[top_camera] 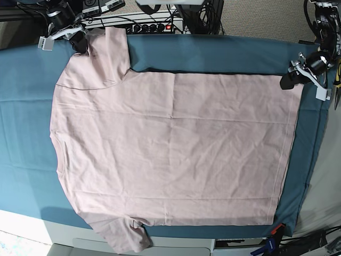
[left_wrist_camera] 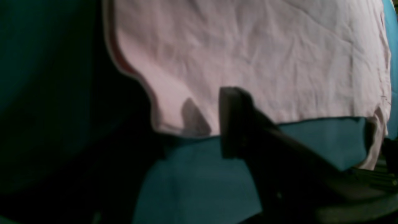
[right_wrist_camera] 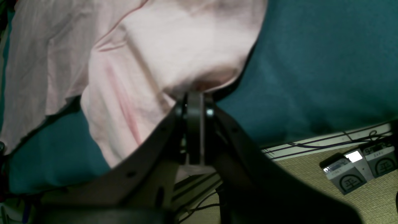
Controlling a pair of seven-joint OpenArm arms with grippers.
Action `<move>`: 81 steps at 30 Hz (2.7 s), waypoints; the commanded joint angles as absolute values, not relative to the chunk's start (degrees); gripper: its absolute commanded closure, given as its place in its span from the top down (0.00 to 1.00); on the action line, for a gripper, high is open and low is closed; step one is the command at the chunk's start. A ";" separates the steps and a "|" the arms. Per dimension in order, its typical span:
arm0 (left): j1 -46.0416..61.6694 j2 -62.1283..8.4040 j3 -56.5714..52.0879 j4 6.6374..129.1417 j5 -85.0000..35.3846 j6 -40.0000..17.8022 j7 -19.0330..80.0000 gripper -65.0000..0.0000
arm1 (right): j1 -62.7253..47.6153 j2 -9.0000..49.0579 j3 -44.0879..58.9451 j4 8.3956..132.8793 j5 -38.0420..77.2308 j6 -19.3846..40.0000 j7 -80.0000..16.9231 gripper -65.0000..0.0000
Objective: Fold the T-shirt properly
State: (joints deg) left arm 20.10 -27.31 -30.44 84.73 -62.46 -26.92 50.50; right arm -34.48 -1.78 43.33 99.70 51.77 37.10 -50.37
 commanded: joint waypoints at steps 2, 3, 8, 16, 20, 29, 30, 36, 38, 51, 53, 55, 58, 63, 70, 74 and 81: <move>20.14 -27.97 -30.50 85.10 -61.78 -26.89 51.64 0.30 | -34.92 -1.30 43.55 100.40 52.90 37.32 -49.69 0.00; 20.14 -27.97 -30.50 85.10 -61.78 -26.89 51.64 0.27 | -34.92 -1.30 43.55 100.40 52.90 37.32 -49.69 0.00; 20.14 -27.97 -30.50 85.10 -61.76 -27.09 51.24 0.00 | -34.92 -1.30 43.55 100.40 52.90 37.34 -49.52 0.00; 20.14 -27.94 -30.50 85.10 -60.20 -28.60 49.45 0.00 | -34.92 -1.30 43.55 100.40 52.90 37.34 -49.47 0.00; 20.14 -27.94 -30.50 85.10 -60.23 -28.58 49.01 0.00 | -34.92 -1.30 43.55 100.40 52.88 37.41 -49.47 0.00; 20.14 -27.94 -30.50 85.10 -60.20 -28.58 49.01 0.00 | -34.92 -1.30 43.55 100.40 52.84 38.81 -49.50 0.00; 20.14 -27.94 -30.50 85.10 -60.20 -28.60 49.01 0.00 | -34.92 -1.30 43.55 100.40 52.84 38.81 -49.50 0.00; 20.14 -27.94 -30.50 85.10 -60.20 -28.58 49.01 0.00 | -34.92 -1.30 43.55 100.40 51.37 38.81 -49.28 0.00; 20.14 -27.97 -30.50 85.10 -60.20 -28.58 49.01 0.00 | -34.92 -1.30 43.55 100.40 51.37 38.81 -49.28 0.00; 20.14 -27.94 -30.50 85.10 -59.99 -28.58 49.01 0.00 | -34.94 -1.32 43.55 100.40 50.50 38.81 -49.04 0.00; 20.14 -27.94 -30.50 85.10 -59.86 -28.60 49.01 0.00 | -34.94 -1.32 43.55 100.40 50.50 38.81 -48.97 0.00; 20.14 -27.94 -30.50 85.10 -59.13 -28.58 48.90 0.00 | -34.94 -1.32 43.55 100.40 50.48 38.81 -48.90 0.00; 20.14 -27.94 -30.50 85.10 -59.09 -28.58 48.86 0.00 | -34.92 -1.32 43.55 100.40 50.48 38.83 -48.84 0.00; 20.14 -27.94 -30.50 85.10 -59.11 -28.58 48.86 0.00 | -34.92 -1.32 43.55 100.40 50.50 38.85 -48.84 0.00; 20.14 -27.94 -30.50 85.10 -59.13 -28.58 48.84 0.00 | -34.92 -1.32 43.55 100.40 50.50 38.83 -48.58 0.00; 20.14 -27.94 -30.50 85.10 -59.13 -28.58 48.86 0.00 | -34.92 -1.30 43.55 100.40 50.50 38.81 -48.58 0.00; 20.14 -27.94 -30.50 85.10 -59.13 -28.58 48.84 0.00 | -34.92 -1.32 43.55 100.40 50.50 38.83 -48.60 0.00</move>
